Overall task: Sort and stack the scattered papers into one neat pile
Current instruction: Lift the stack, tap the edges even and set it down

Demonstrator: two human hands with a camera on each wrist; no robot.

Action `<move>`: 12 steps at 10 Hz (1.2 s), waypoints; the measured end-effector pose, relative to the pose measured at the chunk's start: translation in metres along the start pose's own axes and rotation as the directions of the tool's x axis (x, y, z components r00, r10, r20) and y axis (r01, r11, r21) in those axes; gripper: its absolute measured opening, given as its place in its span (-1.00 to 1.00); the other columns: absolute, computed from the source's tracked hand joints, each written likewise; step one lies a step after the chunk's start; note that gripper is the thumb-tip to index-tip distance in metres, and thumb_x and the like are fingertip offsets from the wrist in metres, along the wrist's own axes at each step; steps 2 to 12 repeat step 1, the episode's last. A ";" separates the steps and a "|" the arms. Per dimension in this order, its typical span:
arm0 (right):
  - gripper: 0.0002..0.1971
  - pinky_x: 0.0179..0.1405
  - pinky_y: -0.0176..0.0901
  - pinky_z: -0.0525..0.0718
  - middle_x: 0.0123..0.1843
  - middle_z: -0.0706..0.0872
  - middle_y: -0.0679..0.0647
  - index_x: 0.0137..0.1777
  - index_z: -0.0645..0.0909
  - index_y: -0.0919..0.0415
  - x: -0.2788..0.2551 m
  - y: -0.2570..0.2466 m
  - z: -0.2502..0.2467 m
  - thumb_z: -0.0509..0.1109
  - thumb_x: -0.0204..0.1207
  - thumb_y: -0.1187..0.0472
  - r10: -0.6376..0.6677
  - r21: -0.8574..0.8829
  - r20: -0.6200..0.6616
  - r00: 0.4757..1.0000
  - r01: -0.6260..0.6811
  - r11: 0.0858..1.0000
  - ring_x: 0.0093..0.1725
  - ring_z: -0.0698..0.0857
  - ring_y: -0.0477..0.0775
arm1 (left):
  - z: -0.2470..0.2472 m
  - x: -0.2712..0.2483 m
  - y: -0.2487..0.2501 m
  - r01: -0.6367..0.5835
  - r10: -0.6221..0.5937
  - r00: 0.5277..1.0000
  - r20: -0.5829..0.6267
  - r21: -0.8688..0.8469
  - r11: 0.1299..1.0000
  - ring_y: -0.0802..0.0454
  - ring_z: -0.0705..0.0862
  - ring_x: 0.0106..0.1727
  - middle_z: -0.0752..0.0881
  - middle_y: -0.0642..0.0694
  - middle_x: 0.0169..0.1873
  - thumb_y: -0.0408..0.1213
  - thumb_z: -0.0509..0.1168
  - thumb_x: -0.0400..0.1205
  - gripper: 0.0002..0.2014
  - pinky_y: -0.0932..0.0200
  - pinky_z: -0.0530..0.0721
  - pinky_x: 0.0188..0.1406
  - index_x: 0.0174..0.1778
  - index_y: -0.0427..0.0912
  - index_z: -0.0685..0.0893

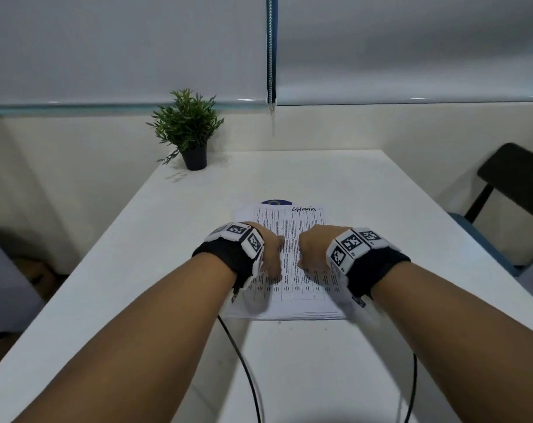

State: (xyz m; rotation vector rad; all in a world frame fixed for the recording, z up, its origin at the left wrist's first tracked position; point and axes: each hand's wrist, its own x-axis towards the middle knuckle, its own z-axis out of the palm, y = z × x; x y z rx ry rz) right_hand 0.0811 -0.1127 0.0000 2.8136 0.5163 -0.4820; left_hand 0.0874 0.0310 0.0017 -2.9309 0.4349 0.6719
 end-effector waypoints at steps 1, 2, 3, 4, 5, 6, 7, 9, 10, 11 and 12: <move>-0.70 -0.14 -0.09 0.63 -0.15 0.73 0.11 -0.06 0.63 0.25 -0.007 -0.003 -0.004 0.34 0.74 0.00 -0.019 0.081 -0.016 1.000 0.020 0.997 -0.04 0.75 0.17 | 0.003 -0.003 -0.002 0.004 -0.004 1.000 0.002 -0.132 0.991 -0.08 0.65 0.19 0.62 -0.17 0.40 0.12 0.55 0.36 -0.15 0.17 0.52 -0.01 0.59 0.21 0.38; -0.70 -0.14 -0.09 0.63 -0.15 0.73 0.11 -0.06 0.63 0.25 -0.007 -0.003 -0.004 0.34 0.74 0.00 -0.019 0.081 -0.016 1.000 0.020 0.997 -0.04 0.75 0.17 | 0.003 -0.003 -0.002 0.004 -0.004 1.000 0.002 -0.132 0.991 -0.08 0.65 0.19 0.62 -0.17 0.40 0.12 0.55 0.36 -0.15 0.17 0.52 -0.01 0.59 0.21 0.38; -0.70 -0.14 -0.09 0.63 -0.15 0.73 0.11 -0.06 0.63 0.25 -0.007 -0.003 -0.004 0.34 0.74 0.00 -0.019 0.081 -0.016 1.000 0.020 0.997 -0.04 0.75 0.17 | 0.003 -0.003 -0.002 0.004 -0.004 1.000 0.002 -0.132 0.991 -0.08 0.65 0.19 0.62 -0.17 0.40 0.12 0.55 0.36 -0.15 0.17 0.52 -0.01 0.59 0.21 0.38; -0.70 -0.14 -0.09 0.63 -0.15 0.73 0.11 -0.06 0.63 0.25 -0.007 -0.003 -0.004 0.34 0.74 0.00 -0.019 0.081 -0.016 1.000 0.020 0.997 -0.04 0.75 0.17 | 0.003 -0.003 -0.002 0.004 -0.004 1.000 0.002 -0.132 0.991 -0.08 0.65 0.19 0.62 -0.17 0.40 0.12 0.55 0.36 -0.15 0.17 0.52 -0.01 0.59 0.21 0.38; -0.70 -0.14 -0.09 0.63 -0.15 0.73 0.11 -0.06 0.63 0.25 -0.007 -0.003 -0.004 0.34 0.74 0.00 -0.019 0.081 -0.016 1.000 0.020 0.997 -0.04 0.75 0.17 | 0.003 -0.003 -0.002 0.004 -0.004 1.000 0.002 -0.132 0.991 -0.08 0.65 0.19 0.62 -0.17 0.40 0.12 0.55 0.36 -0.15 0.17 0.52 -0.01 0.59 0.21 0.38; -0.70 -0.14 -0.09 0.63 -0.15 0.73 0.11 -0.06 0.63 0.25 -0.007 -0.003 -0.004 0.34 0.74 0.00 -0.019 0.081 -0.016 1.000 0.020 0.997 -0.04 0.75 0.17 | 0.003 -0.003 -0.002 0.004 -0.004 1.000 0.002 -0.132 0.991 -0.08 0.65 0.19 0.62 -0.17 0.40 0.12 0.55 0.36 -0.15 0.17 0.52 -0.01 0.59 0.21 0.38; -0.70 -0.14 -0.09 0.63 -0.15 0.73 0.11 -0.06 0.63 0.25 -0.007 -0.003 -0.004 0.34 0.74 0.00 -0.019 0.081 -0.016 1.000 0.020 0.997 -0.04 0.75 0.17 | 0.003 -0.003 -0.002 0.004 -0.004 1.000 0.002 -0.132 0.991 -0.08 0.65 0.19 0.62 -0.17 0.40 0.12 0.55 0.36 -0.15 0.17 0.52 -0.01 0.59 0.21 0.38; -0.70 -0.14 -0.09 0.63 -0.15 0.73 0.11 -0.06 0.63 0.25 -0.007 -0.003 -0.004 0.34 0.74 0.00 -0.019 0.081 -0.016 1.000 0.020 0.997 -0.04 0.75 0.17 | 0.003 -0.003 -0.002 0.004 -0.004 1.000 0.002 -0.132 0.991 -0.08 0.65 0.19 0.62 -0.17 0.40 0.12 0.55 0.36 -0.15 0.17 0.52 -0.01 0.59 0.21 0.38; -0.70 -0.14 -0.09 0.63 -0.15 0.73 0.11 -0.06 0.63 0.25 -0.007 -0.003 -0.004 0.34 0.74 0.00 -0.019 0.081 -0.016 1.000 0.020 0.997 -0.04 0.75 0.17 | 0.003 -0.003 -0.002 0.004 -0.004 1.000 0.002 -0.132 0.991 -0.08 0.65 0.19 0.62 -0.17 0.40 0.12 0.55 0.36 -0.15 0.17 0.52 -0.01 0.59 0.21 0.38; -0.70 -0.14 -0.09 0.63 -0.15 0.73 0.11 -0.06 0.63 0.25 -0.007 -0.003 -0.004 0.34 0.74 0.00 -0.019 0.081 -0.016 1.000 0.020 0.997 -0.04 0.75 0.17 | 0.003 -0.003 -0.002 0.004 -0.004 1.000 0.002 -0.132 0.991 -0.08 0.65 0.19 0.62 -0.17 0.40 0.12 0.55 0.36 -0.15 0.17 0.52 -0.01 0.59 0.21 0.38; -0.70 -0.14 -0.09 0.63 -0.15 0.73 0.11 -0.06 0.63 0.25 -0.007 -0.003 -0.004 0.34 0.74 0.00 -0.019 0.081 -0.016 1.000 0.020 0.997 -0.04 0.75 0.17 | 0.003 -0.003 -0.002 0.004 -0.004 1.000 0.002 -0.132 0.991 -0.08 0.65 0.19 0.62 -0.17 0.40 0.12 0.55 0.36 -0.15 0.17 0.52 -0.01 0.59 0.21 0.38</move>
